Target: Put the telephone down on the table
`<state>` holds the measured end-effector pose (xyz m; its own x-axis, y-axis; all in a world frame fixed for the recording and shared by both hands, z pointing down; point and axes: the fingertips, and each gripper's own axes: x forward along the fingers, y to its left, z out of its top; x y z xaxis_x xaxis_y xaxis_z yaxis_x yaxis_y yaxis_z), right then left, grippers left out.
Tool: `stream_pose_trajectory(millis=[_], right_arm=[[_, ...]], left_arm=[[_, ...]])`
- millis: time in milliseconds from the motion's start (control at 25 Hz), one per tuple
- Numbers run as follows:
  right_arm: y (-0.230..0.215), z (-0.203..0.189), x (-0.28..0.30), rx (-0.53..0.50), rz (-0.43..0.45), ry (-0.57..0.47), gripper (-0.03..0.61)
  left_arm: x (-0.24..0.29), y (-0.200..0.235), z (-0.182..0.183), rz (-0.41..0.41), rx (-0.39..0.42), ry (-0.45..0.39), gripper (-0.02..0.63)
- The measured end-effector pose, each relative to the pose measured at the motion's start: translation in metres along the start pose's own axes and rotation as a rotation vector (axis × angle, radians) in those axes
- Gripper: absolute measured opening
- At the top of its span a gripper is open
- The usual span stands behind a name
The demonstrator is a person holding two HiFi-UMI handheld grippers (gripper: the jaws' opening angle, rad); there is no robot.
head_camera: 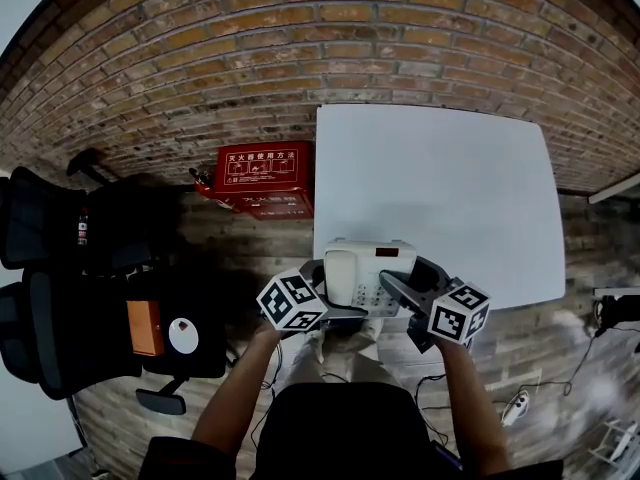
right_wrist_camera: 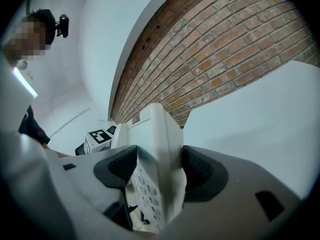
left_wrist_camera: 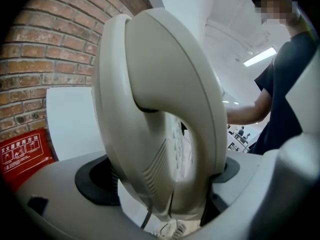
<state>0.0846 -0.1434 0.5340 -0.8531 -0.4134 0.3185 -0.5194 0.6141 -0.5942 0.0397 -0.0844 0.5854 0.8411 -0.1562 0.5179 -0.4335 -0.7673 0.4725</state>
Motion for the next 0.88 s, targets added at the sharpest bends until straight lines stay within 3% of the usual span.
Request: stream_pose_trajectory(millis=[880], right_arm=[[-0.033, -0.034, 0.02, 0.084, -0.022, 0.058, 0.27]], left_arm=[[0.022, 0.025, -0.032, -0.005, -0.056, 0.064, 0.505]])
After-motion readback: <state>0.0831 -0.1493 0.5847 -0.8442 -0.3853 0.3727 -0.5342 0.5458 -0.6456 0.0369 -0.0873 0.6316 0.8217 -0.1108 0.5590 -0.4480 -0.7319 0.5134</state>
